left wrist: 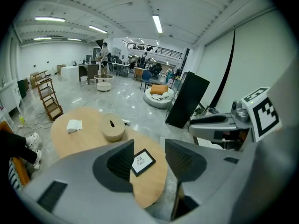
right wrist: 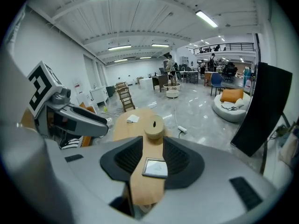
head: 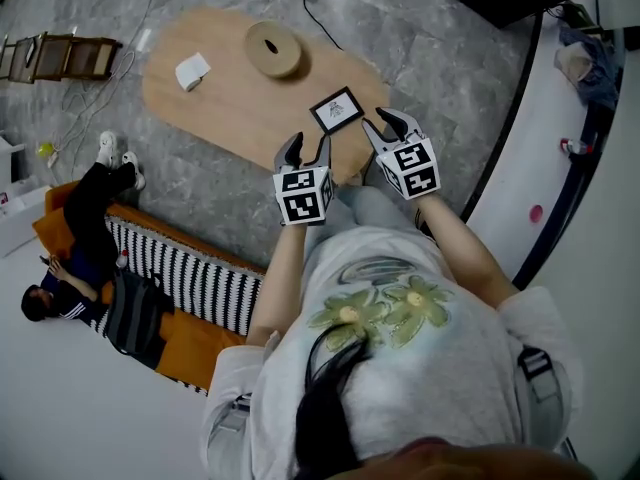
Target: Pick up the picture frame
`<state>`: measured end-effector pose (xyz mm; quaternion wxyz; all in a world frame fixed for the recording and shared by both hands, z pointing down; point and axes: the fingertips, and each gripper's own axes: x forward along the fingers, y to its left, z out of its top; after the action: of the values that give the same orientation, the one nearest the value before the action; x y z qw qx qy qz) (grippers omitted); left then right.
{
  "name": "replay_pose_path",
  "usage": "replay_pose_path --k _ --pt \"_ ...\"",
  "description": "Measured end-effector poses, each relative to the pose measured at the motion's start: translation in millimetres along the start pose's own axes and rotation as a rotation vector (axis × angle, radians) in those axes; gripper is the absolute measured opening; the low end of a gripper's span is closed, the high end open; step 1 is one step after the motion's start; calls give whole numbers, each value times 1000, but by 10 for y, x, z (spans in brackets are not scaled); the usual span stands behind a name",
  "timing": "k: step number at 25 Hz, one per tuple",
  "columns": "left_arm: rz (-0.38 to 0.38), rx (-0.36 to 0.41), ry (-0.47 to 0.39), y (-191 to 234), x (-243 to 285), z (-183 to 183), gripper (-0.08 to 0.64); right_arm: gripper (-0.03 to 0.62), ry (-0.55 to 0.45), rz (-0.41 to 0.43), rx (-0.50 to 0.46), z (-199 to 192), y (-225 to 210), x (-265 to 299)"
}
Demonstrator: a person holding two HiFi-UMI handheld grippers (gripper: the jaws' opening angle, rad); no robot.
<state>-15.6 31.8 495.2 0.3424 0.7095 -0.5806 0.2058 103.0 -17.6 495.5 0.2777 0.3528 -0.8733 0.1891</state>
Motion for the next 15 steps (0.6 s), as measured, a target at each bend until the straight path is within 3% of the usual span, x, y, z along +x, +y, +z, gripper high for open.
replay_pose_path --k 15 --pt "-12 -72 81 152 461 -240 204 124 88 22 4 -232 -144 447"
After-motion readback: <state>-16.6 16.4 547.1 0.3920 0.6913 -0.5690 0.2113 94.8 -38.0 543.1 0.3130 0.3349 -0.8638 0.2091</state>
